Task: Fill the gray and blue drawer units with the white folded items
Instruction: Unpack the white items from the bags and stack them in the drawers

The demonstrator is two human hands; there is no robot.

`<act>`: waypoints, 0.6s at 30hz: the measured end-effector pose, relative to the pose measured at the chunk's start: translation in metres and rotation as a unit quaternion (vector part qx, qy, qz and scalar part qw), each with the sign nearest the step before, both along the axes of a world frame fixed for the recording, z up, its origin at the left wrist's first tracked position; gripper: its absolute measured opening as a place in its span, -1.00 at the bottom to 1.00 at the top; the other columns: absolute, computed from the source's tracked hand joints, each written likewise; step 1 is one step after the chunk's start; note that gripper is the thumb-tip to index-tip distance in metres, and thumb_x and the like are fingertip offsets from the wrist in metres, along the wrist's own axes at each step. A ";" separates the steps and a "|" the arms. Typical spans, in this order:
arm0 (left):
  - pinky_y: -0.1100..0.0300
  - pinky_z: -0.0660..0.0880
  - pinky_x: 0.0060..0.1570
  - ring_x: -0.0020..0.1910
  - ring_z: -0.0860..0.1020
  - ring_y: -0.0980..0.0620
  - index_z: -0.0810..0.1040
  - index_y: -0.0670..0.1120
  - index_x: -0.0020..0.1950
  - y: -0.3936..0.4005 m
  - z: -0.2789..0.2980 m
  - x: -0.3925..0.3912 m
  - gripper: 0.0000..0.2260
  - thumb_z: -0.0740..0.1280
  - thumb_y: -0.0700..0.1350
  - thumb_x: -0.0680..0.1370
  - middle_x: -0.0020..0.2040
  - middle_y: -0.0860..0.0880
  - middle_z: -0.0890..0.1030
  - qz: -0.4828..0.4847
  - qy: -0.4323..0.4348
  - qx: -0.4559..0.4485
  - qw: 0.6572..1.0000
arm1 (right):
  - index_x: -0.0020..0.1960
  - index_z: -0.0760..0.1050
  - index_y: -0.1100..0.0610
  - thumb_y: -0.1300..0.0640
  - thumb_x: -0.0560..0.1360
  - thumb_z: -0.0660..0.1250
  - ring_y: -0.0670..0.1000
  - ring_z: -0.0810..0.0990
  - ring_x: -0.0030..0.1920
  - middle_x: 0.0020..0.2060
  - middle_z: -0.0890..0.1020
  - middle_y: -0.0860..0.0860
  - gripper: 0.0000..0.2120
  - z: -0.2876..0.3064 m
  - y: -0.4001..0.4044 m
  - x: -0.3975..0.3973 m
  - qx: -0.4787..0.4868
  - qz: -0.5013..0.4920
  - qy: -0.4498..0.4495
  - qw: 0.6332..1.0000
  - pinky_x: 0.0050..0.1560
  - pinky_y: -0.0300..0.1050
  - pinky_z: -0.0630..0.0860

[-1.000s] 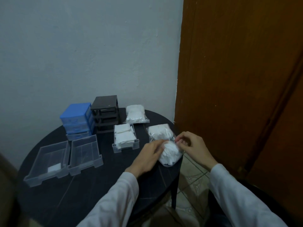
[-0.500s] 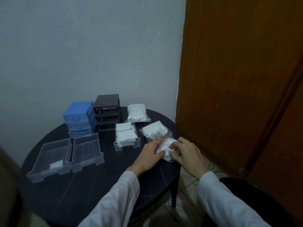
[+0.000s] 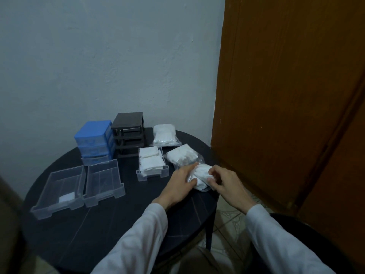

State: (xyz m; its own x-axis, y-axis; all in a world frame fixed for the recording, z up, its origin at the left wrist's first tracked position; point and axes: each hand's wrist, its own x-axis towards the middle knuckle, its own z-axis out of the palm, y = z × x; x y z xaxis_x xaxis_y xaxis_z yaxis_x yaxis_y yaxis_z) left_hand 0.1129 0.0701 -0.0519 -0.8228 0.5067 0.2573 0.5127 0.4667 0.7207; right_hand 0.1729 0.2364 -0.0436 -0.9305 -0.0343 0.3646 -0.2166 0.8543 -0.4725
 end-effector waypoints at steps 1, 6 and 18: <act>0.34 0.22 0.30 0.34 0.37 0.09 0.32 -0.07 0.44 0.000 0.000 0.000 -0.52 0.29 -0.23 0.53 0.37 -0.04 0.43 0.000 -0.001 0.002 1.000 | 0.02 0.46 0.08 0.08 0.50 0.33 -0.10 0.46 -0.14 -0.16 0.49 -0.07 -0.87 -0.001 0.000 -0.001 0.000 0.003 0.004 1.000 -0.24 -0.37 0.29; 0.16 0.26 0.38 0.36 0.37 0.05 0.31 -0.05 0.45 0.001 0.001 0.000 -0.51 0.29 -0.22 0.53 0.38 -0.05 0.42 0.001 0.000 -0.003 1.000 | -0.03 0.51 0.08 0.09 0.49 0.34 -0.10 0.46 -0.17 -0.16 0.49 -0.06 -0.91 0.003 -0.002 -0.002 0.005 0.003 0.018 1.000 -0.23 -0.31 0.31; 0.08 0.22 0.42 0.40 0.31 0.02 0.30 -0.02 0.44 -0.005 0.009 0.006 -0.52 0.31 -0.18 0.54 0.42 -0.06 0.36 0.006 0.016 0.012 1.000 | 0.00 0.50 0.17 0.18 0.53 0.27 -0.09 0.53 -0.07 -0.06 0.57 0.04 -0.91 0.029 0.003 0.006 -0.240 -0.002 -0.022 0.970 -0.16 -0.29 0.48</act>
